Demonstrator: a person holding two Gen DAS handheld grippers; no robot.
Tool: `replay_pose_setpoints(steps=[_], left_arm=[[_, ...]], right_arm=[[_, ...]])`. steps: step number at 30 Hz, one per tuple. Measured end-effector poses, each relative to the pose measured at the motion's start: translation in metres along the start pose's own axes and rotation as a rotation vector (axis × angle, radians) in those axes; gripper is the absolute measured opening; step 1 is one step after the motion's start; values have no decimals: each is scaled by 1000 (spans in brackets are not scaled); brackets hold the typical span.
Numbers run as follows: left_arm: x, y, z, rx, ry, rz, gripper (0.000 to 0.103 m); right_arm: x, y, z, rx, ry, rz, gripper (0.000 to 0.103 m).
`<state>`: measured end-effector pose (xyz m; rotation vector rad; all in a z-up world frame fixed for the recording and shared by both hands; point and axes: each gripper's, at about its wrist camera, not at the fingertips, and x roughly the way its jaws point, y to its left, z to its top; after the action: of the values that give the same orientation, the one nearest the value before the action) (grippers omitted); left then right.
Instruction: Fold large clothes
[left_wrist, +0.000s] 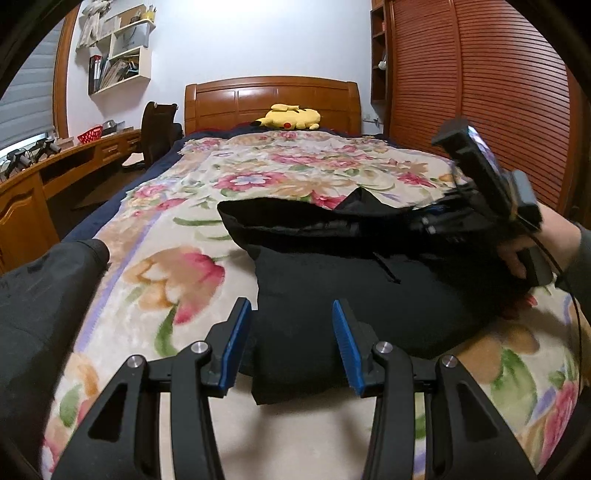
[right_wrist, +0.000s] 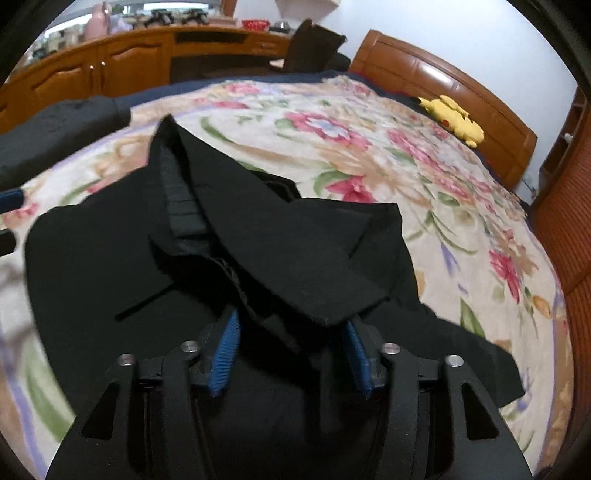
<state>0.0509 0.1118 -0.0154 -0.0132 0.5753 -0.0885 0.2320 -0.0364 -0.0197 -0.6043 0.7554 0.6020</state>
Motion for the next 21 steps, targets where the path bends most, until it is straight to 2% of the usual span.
replay_pose_setpoints(steps=[1,3,6,13,14,16,17,18,21], left_arm=[[0,1,0,-3,0,-6,44],[1,1,1,-6,-1,-8,44],[2,2,1,-17,-3,-11,44],[3,-2,1,-15,-3,-16,44],[4,-3,1,-12,0,-17,44],[6,-4,0,-8,6,-21,44],[7,-4,0,-6,7,-23,44],[7,-4,1,-6,7,-23,44],[6,-5,1,-3,4,-25,44]], right_arm=[[3,-2,4,-9,3,-5,10],[8,-8,18,-13,-13,-39,6],[12,-19,40,6,-56,-83,5],[33,-47,77,66,-91,-228,5],[34,-54,80,103,-93,-248,9],[28,-65,84,170,-111,-239,26],[25,-69,85,196,-120,-220,42],[20,-73,86,213,-131,-201,52],[1,-82,81,205,-183,-225,64]])
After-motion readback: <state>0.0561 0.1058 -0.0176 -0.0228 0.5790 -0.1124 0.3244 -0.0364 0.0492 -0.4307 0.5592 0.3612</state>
